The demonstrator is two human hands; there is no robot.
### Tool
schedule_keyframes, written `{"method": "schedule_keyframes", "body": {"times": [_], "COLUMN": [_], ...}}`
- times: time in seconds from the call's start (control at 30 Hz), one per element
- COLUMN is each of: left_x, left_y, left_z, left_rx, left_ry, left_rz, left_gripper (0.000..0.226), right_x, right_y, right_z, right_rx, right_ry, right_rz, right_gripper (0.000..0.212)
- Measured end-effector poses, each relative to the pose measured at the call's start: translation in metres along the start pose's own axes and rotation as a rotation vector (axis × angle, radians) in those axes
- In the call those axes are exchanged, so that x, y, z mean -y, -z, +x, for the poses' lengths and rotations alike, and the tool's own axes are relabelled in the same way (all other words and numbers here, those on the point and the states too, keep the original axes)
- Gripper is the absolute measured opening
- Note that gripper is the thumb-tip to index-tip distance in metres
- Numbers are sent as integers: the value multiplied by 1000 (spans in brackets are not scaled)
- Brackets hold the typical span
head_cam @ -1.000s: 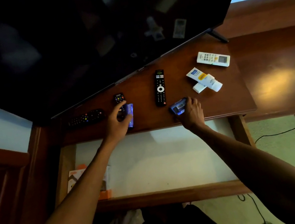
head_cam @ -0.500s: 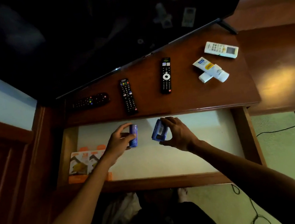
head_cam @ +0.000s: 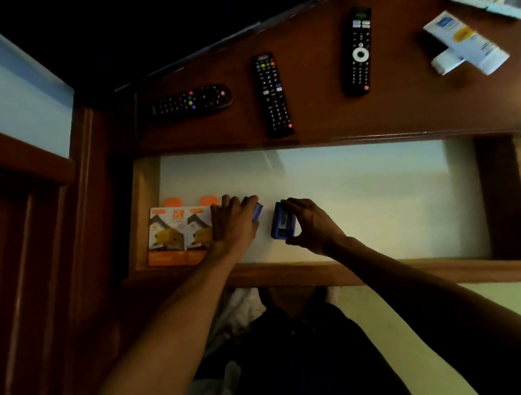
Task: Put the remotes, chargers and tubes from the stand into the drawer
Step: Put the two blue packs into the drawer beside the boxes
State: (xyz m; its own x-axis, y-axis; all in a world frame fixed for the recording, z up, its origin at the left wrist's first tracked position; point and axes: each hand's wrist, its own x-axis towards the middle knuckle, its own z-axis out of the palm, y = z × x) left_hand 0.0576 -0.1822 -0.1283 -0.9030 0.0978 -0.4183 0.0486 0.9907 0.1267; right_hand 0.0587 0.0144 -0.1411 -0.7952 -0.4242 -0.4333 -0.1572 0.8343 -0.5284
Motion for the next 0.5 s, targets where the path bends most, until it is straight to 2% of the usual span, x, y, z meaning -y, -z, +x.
{"method": "schedule_keyframes", "body": {"times": [0.1,0.23,0.43,0.5], "left_x": [4,13,23,23], "left_y": [-5,0,5,2], "left_z": [-5,-5,-5,-11], "left_rx": [-23,9,58,74], "left_ry": [-82,-115,-188,-212], "left_rz": [126,168,232,236], "left_gripper": [56,59,58,60], "right_x": [2,2,-1,3], "right_y": [-9,-10,-7,-11], "right_z": [5,7,8,8], "right_rx": [26,57,-1,17], "right_ry": [9,-6,-66,-73], "right_rz": [-25,-9,59,80], "right_gripper": [98,100,68,64]}}
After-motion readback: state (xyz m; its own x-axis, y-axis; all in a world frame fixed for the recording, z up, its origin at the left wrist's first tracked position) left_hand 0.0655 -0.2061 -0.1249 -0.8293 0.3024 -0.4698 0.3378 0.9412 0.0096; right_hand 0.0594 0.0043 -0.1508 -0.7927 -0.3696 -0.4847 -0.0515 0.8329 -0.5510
